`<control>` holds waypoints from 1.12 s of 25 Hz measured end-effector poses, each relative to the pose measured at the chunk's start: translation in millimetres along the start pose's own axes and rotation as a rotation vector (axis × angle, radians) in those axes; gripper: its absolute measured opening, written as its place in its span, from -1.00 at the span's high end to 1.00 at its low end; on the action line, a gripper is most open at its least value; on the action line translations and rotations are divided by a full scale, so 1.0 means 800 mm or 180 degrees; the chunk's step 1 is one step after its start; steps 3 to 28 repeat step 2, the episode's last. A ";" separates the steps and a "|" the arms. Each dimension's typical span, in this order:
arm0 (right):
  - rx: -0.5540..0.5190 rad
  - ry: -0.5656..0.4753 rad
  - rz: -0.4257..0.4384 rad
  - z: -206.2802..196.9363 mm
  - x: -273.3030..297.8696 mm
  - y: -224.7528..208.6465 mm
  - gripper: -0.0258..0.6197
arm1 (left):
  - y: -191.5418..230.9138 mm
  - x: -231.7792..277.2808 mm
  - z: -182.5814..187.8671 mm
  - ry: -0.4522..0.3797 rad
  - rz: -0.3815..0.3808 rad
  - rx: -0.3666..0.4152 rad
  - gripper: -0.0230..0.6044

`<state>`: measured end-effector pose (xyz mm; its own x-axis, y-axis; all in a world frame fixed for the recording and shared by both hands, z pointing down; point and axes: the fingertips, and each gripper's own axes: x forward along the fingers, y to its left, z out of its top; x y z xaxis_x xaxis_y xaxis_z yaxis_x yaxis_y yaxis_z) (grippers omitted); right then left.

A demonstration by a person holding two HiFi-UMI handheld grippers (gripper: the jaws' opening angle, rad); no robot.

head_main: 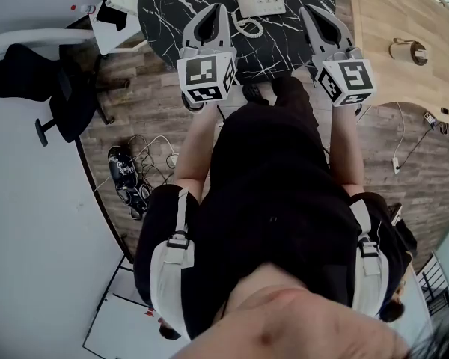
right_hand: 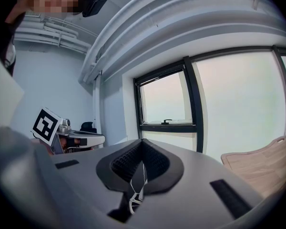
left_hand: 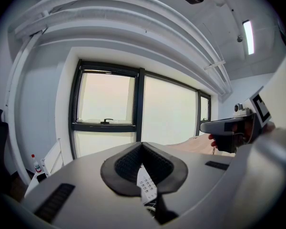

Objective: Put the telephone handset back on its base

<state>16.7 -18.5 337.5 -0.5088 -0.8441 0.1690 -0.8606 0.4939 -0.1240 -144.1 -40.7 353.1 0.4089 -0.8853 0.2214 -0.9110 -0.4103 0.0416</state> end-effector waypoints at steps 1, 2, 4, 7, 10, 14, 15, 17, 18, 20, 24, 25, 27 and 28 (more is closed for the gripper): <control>-0.0001 0.0000 0.0000 0.000 0.000 -0.001 0.83 | 0.000 0.001 -0.001 0.0005 -0.0001 -0.0002 0.88; -0.0002 0.0000 -0.0001 -0.001 0.001 -0.001 0.83 | 0.000 0.001 -0.002 0.0009 -0.0002 -0.0004 0.88; -0.0002 0.0000 -0.0001 -0.001 0.001 -0.001 0.83 | 0.000 0.001 -0.002 0.0009 -0.0002 -0.0004 0.88; -0.0002 0.0000 -0.0001 -0.001 0.001 -0.001 0.83 | 0.000 0.001 -0.002 0.0009 -0.0002 -0.0004 0.88; -0.0002 0.0000 -0.0001 -0.001 0.001 -0.001 0.83 | 0.000 0.001 -0.002 0.0009 -0.0002 -0.0004 0.88; -0.0002 0.0000 -0.0001 -0.001 0.001 -0.001 0.83 | 0.000 0.001 -0.002 0.0009 -0.0002 -0.0004 0.88; -0.0002 0.0000 -0.0001 -0.001 0.001 -0.001 0.83 | 0.000 0.001 -0.002 0.0009 -0.0002 -0.0004 0.88; -0.0002 0.0000 -0.0001 -0.001 0.001 -0.001 0.83 | 0.000 0.001 -0.002 0.0009 -0.0002 -0.0004 0.88; -0.0002 0.0000 -0.0001 -0.001 0.001 -0.001 0.83 | 0.000 0.001 -0.002 0.0009 -0.0002 -0.0004 0.88; -0.0002 0.0000 -0.0001 -0.001 0.001 -0.001 0.83 | 0.000 0.001 -0.002 0.0009 -0.0002 -0.0004 0.88; -0.0002 0.0000 -0.0001 -0.001 0.001 -0.001 0.83 | 0.000 0.001 -0.002 0.0009 -0.0002 -0.0004 0.88; -0.0002 0.0000 -0.0001 -0.001 0.001 -0.001 0.83 | 0.000 0.001 -0.002 0.0009 -0.0002 -0.0004 0.88; -0.0002 0.0000 -0.0001 -0.001 0.001 -0.001 0.83 | 0.000 0.001 -0.002 0.0009 -0.0002 -0.0004 0.88; -0.0002 0.0000 -0.0001 -0.001 0.001 -0.001 0.83 | 0.000 0.001 -0.002 0.0009 -0.0002 -0.0004 0.88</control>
